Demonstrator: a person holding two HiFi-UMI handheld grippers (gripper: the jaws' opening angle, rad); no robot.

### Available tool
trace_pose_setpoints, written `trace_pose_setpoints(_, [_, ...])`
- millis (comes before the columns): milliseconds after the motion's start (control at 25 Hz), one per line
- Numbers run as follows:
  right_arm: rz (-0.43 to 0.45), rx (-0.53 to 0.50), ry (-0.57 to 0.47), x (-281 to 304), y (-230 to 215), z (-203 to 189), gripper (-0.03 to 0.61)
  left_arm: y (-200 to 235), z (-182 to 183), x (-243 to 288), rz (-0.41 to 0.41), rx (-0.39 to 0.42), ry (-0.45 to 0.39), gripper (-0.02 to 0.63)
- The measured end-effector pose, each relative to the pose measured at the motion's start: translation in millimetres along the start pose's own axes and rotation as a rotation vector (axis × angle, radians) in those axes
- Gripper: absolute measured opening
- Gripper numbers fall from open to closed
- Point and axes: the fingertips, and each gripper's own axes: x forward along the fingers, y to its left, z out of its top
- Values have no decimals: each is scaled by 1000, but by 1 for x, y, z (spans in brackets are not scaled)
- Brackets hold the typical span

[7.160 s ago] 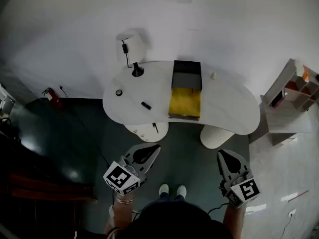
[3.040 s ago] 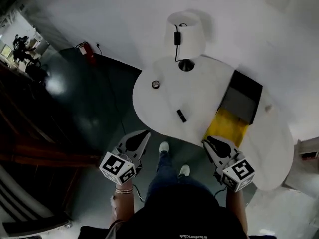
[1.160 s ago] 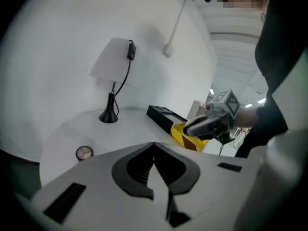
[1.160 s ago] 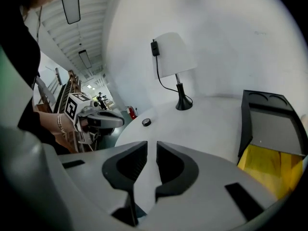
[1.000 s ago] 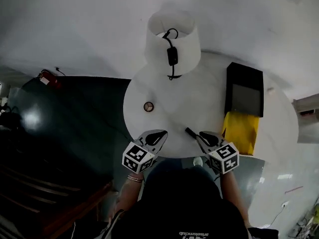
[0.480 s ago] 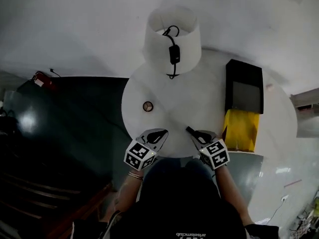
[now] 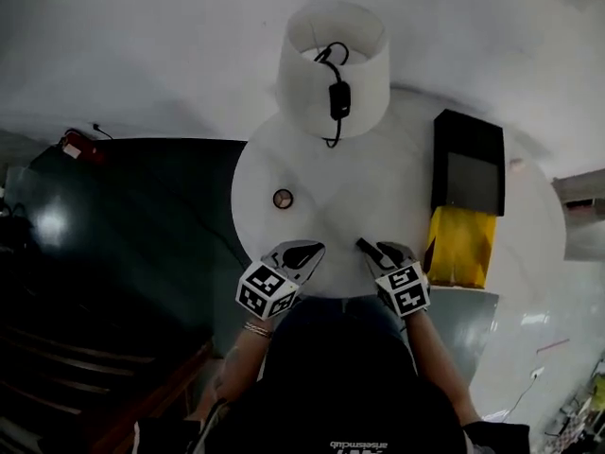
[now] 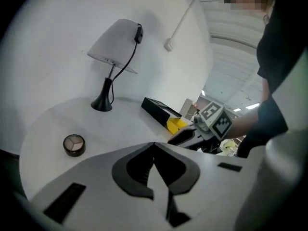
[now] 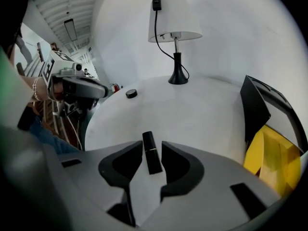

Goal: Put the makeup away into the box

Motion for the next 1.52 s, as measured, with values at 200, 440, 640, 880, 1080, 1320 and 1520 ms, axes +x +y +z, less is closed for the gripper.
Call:
trace_pose_setpoints(200, [27,-20,25,7,3,1,147,3,0,-1,-6,1,11,11])
trace_pose_setpoints(440, [21,0,48,11,0,-5,147,6,0,-3,5,15,17,11])
trace_pose_setpoints(640, [6,9,40,12,1,-10,146,5,-2,-5,11,22,18,9])
trace_pose_setpoints(880, [13,42,12,10,0,-11,104,6,-1,-5,39,27,10,11])
trace_pose_setpoints(1080, [38,47,-4,5,4,-9,104,6,-3,-9,65,29,3,11])
trace_pose_setpoints(1320, [63,36,-25,-2,10,-3,103,5,-4,-10,73,24,-5,11])
trace_pose_setpoints(1520, [72,19,-45,-9,17,5,103,3,-2,-11,66,34,-14,11])
